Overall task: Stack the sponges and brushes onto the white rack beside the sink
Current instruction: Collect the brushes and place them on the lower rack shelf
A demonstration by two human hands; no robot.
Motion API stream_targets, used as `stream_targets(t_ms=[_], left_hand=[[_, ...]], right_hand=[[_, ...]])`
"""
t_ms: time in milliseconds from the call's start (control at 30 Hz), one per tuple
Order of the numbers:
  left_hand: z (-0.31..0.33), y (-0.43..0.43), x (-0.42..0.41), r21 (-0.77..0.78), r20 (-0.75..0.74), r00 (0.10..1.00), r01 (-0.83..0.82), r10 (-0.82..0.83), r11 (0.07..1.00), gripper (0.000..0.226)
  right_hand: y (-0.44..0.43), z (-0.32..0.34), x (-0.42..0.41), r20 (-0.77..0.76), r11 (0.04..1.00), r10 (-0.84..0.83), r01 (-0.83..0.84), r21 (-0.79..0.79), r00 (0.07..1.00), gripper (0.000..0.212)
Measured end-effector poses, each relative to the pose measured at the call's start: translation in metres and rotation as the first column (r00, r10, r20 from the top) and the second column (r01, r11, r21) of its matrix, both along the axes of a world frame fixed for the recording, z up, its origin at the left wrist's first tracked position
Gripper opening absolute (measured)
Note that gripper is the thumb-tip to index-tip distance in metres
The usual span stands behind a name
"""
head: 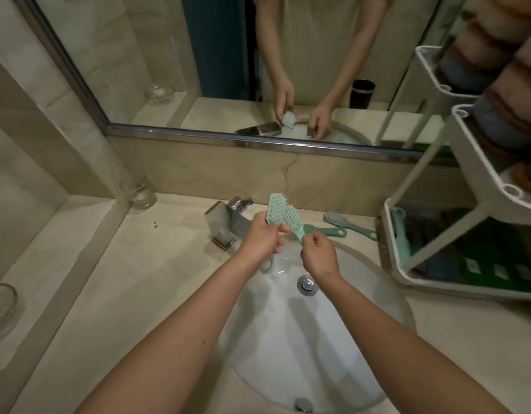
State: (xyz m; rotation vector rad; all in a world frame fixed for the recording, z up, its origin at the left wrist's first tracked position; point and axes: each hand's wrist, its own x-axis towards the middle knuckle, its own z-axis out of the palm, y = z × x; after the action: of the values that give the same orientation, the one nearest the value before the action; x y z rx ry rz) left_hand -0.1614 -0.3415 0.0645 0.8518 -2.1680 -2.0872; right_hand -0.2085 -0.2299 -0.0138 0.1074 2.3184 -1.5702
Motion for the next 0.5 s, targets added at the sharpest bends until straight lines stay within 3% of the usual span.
stream_targets(t_ms=[200, 500], left_hand=[[-0.016, 0.060, 0.017, 0.100, 0.034, 0.997, 0.065, -0.069, 0.993, 0.019], [-0.033, 0.153, 0.030, 0.088, 0.096, 0.977, 0.181, -0.189, 0.980, 0.011]], right_hand=[[0.074, 0.008, 0.027, -0.070, 0.989, -0.142, 0.145, 0.030, 0.987, 0.025], [0.184, 0.005, 0.064, -0.108, 0.960, -0.247, 0.258, 0.108, 0.963, 0.029]])
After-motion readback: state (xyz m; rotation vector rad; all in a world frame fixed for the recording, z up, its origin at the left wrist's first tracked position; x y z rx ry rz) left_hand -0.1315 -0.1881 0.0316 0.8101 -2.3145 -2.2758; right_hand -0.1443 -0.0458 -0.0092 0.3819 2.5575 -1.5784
